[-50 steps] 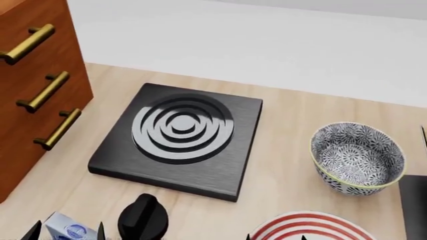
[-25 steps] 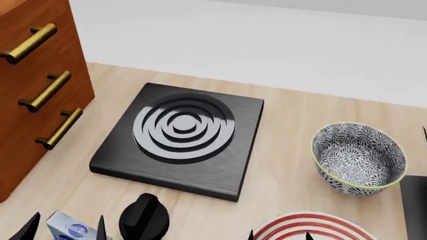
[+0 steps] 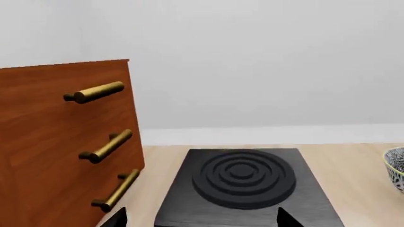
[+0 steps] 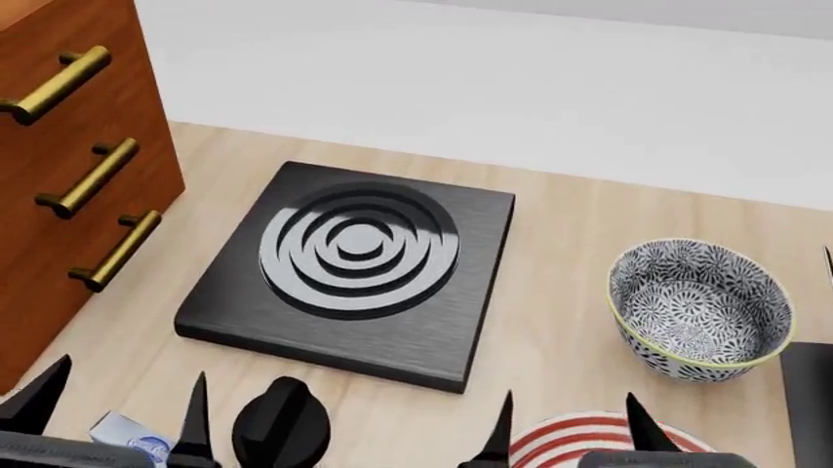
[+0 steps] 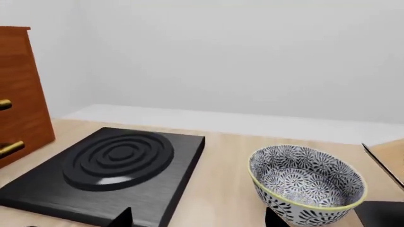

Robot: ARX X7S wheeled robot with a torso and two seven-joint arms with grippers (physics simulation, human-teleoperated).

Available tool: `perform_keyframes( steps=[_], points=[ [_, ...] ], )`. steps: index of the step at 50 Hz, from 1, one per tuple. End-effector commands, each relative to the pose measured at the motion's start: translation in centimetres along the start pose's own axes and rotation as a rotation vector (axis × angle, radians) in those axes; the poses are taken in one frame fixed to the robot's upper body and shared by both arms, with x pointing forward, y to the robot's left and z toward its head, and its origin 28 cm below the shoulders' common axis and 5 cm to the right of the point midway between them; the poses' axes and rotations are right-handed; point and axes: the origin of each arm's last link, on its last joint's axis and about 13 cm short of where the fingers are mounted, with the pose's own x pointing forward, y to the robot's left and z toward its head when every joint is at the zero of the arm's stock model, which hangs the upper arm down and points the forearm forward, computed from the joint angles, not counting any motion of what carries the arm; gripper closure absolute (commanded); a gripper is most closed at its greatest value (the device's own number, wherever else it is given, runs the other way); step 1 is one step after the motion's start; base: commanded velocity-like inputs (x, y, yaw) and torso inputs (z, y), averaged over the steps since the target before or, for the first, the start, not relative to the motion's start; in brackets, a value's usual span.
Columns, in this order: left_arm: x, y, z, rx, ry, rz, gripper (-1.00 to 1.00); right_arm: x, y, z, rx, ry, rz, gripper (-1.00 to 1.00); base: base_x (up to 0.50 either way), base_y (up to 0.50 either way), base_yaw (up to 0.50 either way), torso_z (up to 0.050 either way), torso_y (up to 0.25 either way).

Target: Pick up the cream cheese and put it in the bowl.

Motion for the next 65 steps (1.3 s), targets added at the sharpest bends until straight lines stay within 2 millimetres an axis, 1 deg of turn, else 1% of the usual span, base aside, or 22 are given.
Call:
perform_keyframes(
  steps=[1,14,17,23,40,46,52,59,62,63,65],
  points=[
    [-0.4,0.1,2.0,0.008,-0.031,-0.023,-1.0,-0.2,0.0,2.1,-0.018,-0.003,0.017,-1.0,0.0,0.0,0.0,0.0,0.0],
    [-0.5,0.2,2.2,0.014,-0.06,-0.026,-1.0,-0.6,0.2,2.6,-0.025,-0.022,0.021,-1.0,0.0,0.0,0.0,0.0,-0.009],
    [-0.8,0.2,2.2,0.019,-0.073,-0.023,-1.0,-0.7,0.2,2.5,-0.025,-0.022,0.025,-1.0,0.0,0.0,0.0,0.0,-0.238],
    [-0.5,0.2,1.6,0.012,-0.048,-0.018,-1.0,-0.7,0.2,2.3,-0.028,-0.02,0.026,-1.0,0.0,0.0,0.0,0.0,-0.249],
    [-0.7,0.3,1.6,0.002,-0.044,-0.019,-1.0,-0.8,0.2,2.2,-0.034,-0.018,0.024,-1.0,0.0,0.0,0.0,0.0,-0.198],
    [-0.5,0.3,1.5,-0.036,-0.003,-0.029,-1.0,-0.7,0.1,2.1,-0.033,-0.017,0.022,-1.0,0.0,0.0,0.0,0.0,-0.144],
    [-0.5,0.0,1.4,-0.122,0.086,-0.053,-1.0,-0.6,0.0,1.9,-0.03,-0.015,0.018,-1.0,0.0,0.0,0.0,0.0,-0.005],
    [-0.6,-0.5,1.8,-0.218,0.157,-0.078,-1.0,-0.6,0.0,1.8,-0.035,-0.013,0.015,-1.0,0.0,0.0,0.0,0.0,0.0],
    [-0.4,-0.7,1.7,-0.269,0.22,-0.072,-1.0,-0.5,0.0,1.7,-0.036,-0.013,0.018,-1.0,0.0,0.0,0.0,0.0,0.0],
    [-0.3,-0.7,1.7,-0.28,0.239,-0.042,-1.0,-0.5,0.0,1.7,-0.037,-0.013,0.018,-1.0,0.0,0.0,0.0,0.0,0.0],
    [-0.3,-0.9,1.8,-0.276,0.23,-0.045,-1.0,-0.5,0.0,1.7,-0.037,-0.012,0.02,-1.0,0.0,0.0,0.0,0.0,0.0]
  ],
)
